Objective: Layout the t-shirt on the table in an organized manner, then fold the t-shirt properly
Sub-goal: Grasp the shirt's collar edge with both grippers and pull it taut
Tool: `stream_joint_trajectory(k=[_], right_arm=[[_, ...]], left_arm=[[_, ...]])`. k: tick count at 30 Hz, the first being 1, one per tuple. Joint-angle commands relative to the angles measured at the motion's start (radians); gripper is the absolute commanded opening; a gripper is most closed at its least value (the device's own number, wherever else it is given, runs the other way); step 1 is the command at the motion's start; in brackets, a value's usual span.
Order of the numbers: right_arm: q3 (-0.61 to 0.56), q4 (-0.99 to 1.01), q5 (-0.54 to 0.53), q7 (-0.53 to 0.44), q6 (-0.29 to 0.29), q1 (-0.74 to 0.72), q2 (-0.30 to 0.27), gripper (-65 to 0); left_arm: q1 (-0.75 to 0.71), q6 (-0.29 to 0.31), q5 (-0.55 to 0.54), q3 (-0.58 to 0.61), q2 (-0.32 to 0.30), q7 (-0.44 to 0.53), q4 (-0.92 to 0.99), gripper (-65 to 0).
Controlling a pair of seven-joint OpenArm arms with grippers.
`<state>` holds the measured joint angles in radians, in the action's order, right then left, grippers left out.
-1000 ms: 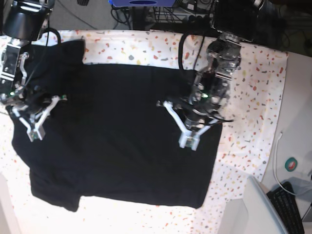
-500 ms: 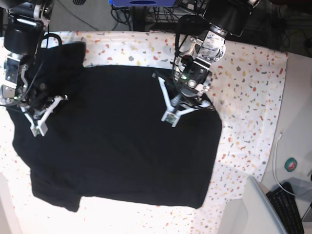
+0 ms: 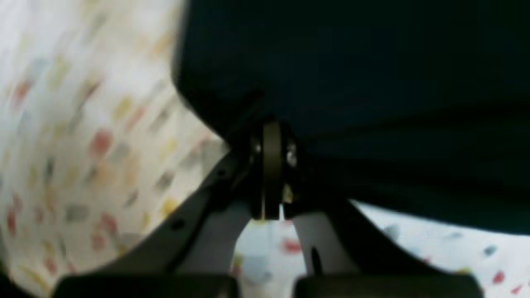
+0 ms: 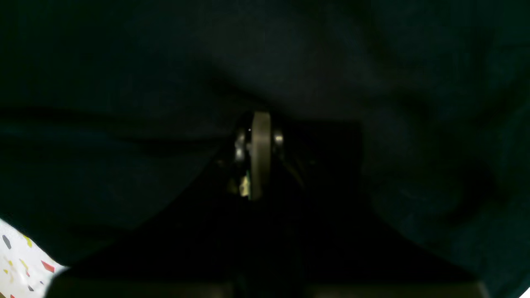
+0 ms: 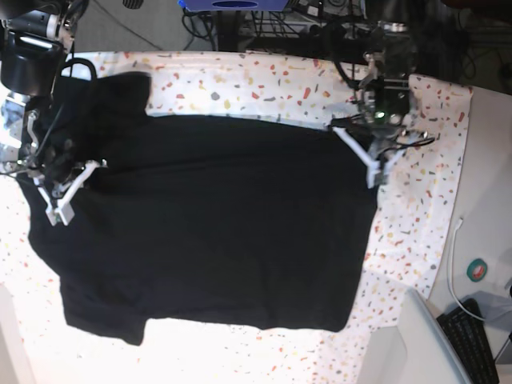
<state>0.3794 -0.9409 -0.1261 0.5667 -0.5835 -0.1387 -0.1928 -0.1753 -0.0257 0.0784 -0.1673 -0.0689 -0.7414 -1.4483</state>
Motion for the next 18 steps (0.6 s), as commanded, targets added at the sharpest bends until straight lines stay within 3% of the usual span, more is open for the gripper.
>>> stream_joint_trajectory(k=[1, 3, 9, 13, 18], right_arm=[[-0.004, 0.009, 0.069, 0.046, 0.075, 0.003, -0.009, -65.0], [-0.007, 0.009, 0.069, 0.046, 0.115, 0.003, -0.007, -65.0], [-0.006, -0.002, 0.067, 0.049, 0.119, 0.009, -0.001, -65.0], [-0.003, -0.108, 0.064, 0.049, 0.119, 0.057, 0.02, -65.0], [0.003, -0.361, 0.064, 0.052, 0.119, 0.149, 0.063, -65.0]], left_arm=[[-0.013, -0.009, -0.016, -0.03, -0.001, -0.023, -0.029, -65.0], [-0.054, -0.009, -0.093, -0.093, -0.001, -0.023, -0.068, -65.0], [-0.185, -0.009, -0.286, -0.252, 0.004, -0.023, -0.177, -65.0], [-0.252, -0.009, -0.403, -0.263, -0.007, -0.023, -0.268, -65.0], [-0.211, -0.009, -0.423, -0.228, -0.009, -0.031, -0.329, -65.0]])
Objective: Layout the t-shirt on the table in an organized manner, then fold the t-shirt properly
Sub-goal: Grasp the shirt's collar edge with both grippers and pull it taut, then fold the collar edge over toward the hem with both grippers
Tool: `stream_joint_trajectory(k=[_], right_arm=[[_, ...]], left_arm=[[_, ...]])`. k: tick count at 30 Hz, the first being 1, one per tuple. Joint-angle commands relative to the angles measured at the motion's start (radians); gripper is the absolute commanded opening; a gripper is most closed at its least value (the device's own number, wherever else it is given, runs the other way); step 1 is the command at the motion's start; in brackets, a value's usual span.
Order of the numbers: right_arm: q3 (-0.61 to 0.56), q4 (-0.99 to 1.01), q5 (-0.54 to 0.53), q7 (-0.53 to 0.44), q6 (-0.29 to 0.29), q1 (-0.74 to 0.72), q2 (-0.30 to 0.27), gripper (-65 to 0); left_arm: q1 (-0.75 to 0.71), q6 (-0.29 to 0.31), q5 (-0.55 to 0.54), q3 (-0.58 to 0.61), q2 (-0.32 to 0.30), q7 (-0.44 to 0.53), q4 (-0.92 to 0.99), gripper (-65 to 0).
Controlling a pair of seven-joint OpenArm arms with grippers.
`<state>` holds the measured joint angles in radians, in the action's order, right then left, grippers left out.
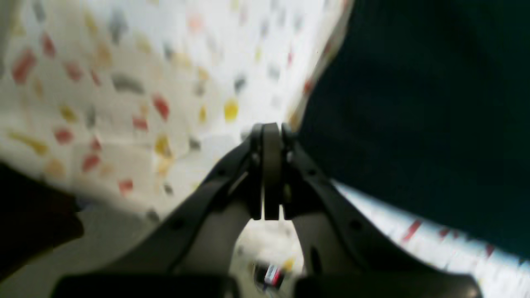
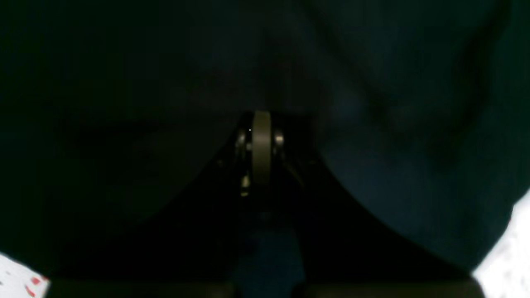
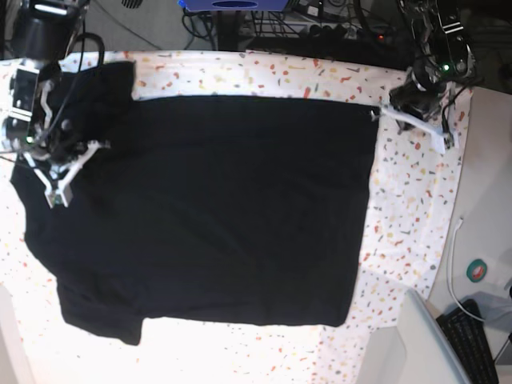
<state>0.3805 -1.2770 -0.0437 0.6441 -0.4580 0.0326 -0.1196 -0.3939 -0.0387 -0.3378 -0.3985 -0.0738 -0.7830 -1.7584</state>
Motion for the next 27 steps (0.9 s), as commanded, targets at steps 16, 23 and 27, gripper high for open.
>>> stream_joint_trajectory(k=[16, 23, 27], right_arm=[[0.45, -0.447, -0.275, 0.199, -0.009, 0.252, 0.038, -21.0], [0.456, -0.445, -0.331, 0.196, -0.009, 0.293, 0.022, -21.0], [0.456, -0.445, -0.33, 0.196, -0.009, 0.293, 0.025, -21.0]], left_arm=[[-0.006, 0.175, -0.229, -0.058, -0.027, 0.018, 0.018, -55.6], [0.0, 0.293, -0.361, -0.153, -0.033, 0.018, 0.194, -7.6], [0.028, 0.317, -0.36, -0.139, -0.033, 0.018, 0.285, -7.2]])
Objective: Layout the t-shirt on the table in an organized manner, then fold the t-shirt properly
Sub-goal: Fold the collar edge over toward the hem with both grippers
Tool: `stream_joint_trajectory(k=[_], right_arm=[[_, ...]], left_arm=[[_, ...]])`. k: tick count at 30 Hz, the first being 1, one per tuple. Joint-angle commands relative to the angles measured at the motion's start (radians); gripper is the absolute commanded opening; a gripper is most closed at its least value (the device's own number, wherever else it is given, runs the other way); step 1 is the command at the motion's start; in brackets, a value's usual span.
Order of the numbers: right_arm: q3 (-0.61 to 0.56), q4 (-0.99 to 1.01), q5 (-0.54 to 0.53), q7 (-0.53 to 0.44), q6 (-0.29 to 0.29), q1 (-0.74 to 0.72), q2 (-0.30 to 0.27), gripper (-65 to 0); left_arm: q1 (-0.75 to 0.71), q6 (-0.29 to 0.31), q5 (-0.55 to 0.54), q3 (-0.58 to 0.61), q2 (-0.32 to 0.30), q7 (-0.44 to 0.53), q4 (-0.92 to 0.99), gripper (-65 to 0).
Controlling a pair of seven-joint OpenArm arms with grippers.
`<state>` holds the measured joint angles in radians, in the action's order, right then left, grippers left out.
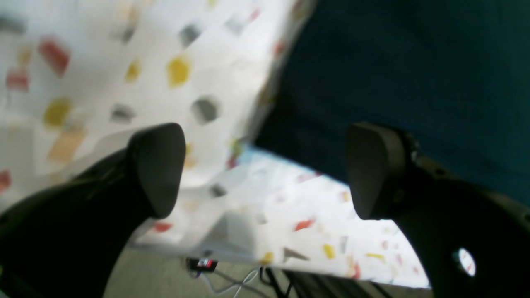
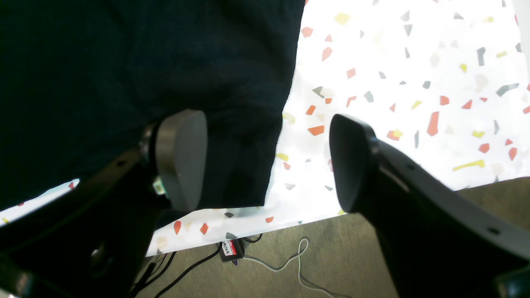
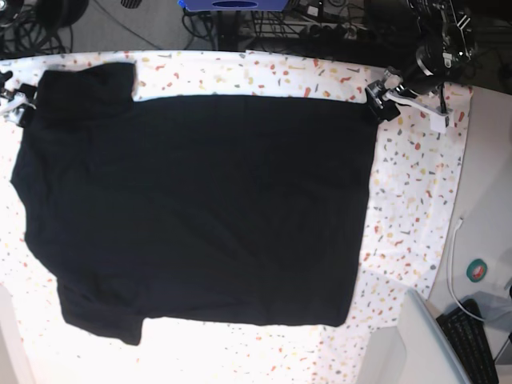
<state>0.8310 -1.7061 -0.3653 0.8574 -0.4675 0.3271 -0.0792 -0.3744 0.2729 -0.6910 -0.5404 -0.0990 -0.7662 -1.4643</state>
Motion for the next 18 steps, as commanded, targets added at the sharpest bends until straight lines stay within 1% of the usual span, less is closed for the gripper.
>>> stream_joint_trajectory(k=[1, 4, 7, 8, 9, 10, 11, 12, 14, 17, 18], right_arm=[[0.006, -0.016, -0.008, -0.017, 0.0, -0.001, -0.015, -21.0], [0.006, 0.024, -0.008, -0.019, 0.0, -0.007, -0.018, -21.0], [0.03, 0.156, -0.013, -0.079, -0.001, -0.033, -0.055, -21.0], [0.032, 0.202, -0.013, -0.099, -0.014, -0.044, -0.063, -21.0], [0.037, 0.246, -0.013, -0.111, -0.046, -0.061, -0.075, -21.0], [0.038, 0.28, -0.013, -0.114, -0.089, -0.073, -0.087, -21.0], [0.038, 0.309, -0.013, -0.114, -0.122, -0.084, -0.098, -21.0], [0.038, 0.334, -0.013, -0.114, -0.141, -0.09, -0.104, -21.0], [0.035, 0.375, -0.013, -0.116, -0.149, -0.102, -0.118, -21.0], [0.03, 0.421, -0.011, -0.116, -0.153, -0.107, -0.118, -21.0], [0.03, 0.433, -0.011, -0.116, -0.153, -0.107, -0.118, -21.0]], left_arm=[[0.016, 0.007, -0.006, 0.019, -0.011, 0.001, 0.014, -7.2], [0.038, 0.007, -0.006, 0.065, -0.018, 0.003, 0.058, -7.2], [0.053, 0.007, -0.006, 0.124, -0.018, 0.003, 0.075, -7.2], [0.053, 0.007, -0.006, 0.139, -0.018, 0.009, 0.073, -7.4], [0.053, 0.007, -0.006, 0.162, -0.018, 0.029, 0.072, -7.7], [0.05, 0.007, -0.006, 0.177, -0.018, 0.052, 0.072, -10.0], [0.045, 0.007, -0.006, 0.184, -0.02, 0.066, 0.073, -15.3], [0.044, 0.007, -0.006, 0.184, -0.02, 0.069, 0.073, -22.5], [0.041, 0.007, -0.006, 0.185, -0.032, 0.069, 0.073, -39.5], [0.041, 0.006, -0.006, 0.185, -0.04, 0.069, 0.073, -64.2], [0.041, 0.006, -0.006, 0.185, -0.04, 0.069, 0.073, -65.0]])
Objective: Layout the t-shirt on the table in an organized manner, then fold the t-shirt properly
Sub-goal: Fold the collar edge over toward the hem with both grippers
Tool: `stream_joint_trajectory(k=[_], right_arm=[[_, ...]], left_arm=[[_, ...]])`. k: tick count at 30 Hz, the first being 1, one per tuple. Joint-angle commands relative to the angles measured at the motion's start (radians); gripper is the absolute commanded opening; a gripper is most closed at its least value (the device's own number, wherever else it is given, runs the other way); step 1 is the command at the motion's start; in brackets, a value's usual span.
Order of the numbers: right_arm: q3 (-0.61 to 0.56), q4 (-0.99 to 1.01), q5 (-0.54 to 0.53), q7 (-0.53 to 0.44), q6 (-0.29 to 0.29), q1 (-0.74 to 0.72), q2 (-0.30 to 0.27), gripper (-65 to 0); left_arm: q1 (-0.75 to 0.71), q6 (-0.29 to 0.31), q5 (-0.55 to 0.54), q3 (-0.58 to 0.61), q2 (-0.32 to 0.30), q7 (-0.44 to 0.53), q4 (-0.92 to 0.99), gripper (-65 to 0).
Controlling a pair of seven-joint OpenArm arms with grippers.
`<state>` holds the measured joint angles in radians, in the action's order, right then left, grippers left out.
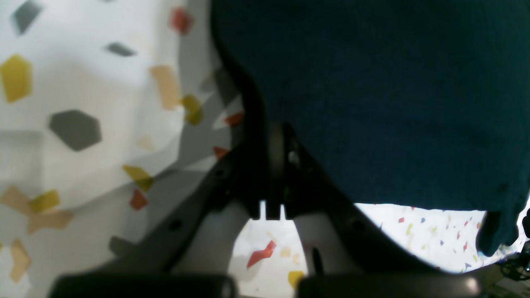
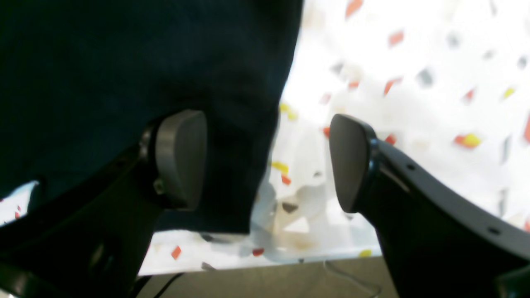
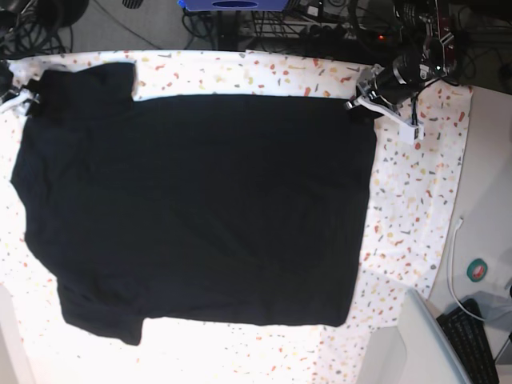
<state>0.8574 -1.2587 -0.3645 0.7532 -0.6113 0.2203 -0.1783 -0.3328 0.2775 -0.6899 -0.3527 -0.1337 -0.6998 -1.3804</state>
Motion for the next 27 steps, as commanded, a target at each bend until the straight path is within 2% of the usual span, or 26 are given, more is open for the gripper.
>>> stream_joint_trajectory(k=[1, 6, 8, 10, 13, 14, 21, 27], right_arm=[[0.004, 0.0, -0.012, -0.011, -0.011, 0.001, -0.016, -21.0], [-0.02, 0.067, -0.012, -0.014, -0.019, 0.006, -0.011, -21.2], [-0.046, 0.08, -0.012, -0.016, -0.071, 0.006, -0.011, -24.8], [-0.048, 0.096, -0.012, -0.014, -0.087, 0.004, -0.011, -35.7], [-0.025, 0.089, -0.012, -0.005, -0.087, 0.004, -0.013, -61.8], [-0.022, 0.076, -0.012, 0.012, -0.087, 0.004, -0.014, -65.0], [-0.02, -0.141, -0.009, 0.177, -0.087, 0.054, 0.003, -65.0], [-0.023, -0.303, -0.008, 0.308, -0.087, 0.06, 0.026, -65.0]], left_arm=[[-0.001, 0.001, -0.007, -0.003, -0.005, 0.002, -0.012, -65.0], [-0.002, 0.001, -0.007, -0.003, -0.019, 0.002, -0.02, -65.0], [-0.007, 0.001, -0.007, -0.003, -0.019, 0.002, -0.021, -65.0], [-0.016, 0.001, -0.007, -0.003, -0.019, 0.002, -0.023, -65.0], [-0.05, -0.001, -0.007, -0.006, -0.027, 0.002, -0.069, -65.0], [-0.065, -0.002, -0.007, -0.016, -0.03, 0.002, -0.093, -65.0], [-0.171, -0.004, -0.007, -0.116, -0.028, 0.001, -0.27, -65.0], [-0.237, -0.004, -0.007, -0.133, -0.027, -0.001, -0.366, -65.0]])
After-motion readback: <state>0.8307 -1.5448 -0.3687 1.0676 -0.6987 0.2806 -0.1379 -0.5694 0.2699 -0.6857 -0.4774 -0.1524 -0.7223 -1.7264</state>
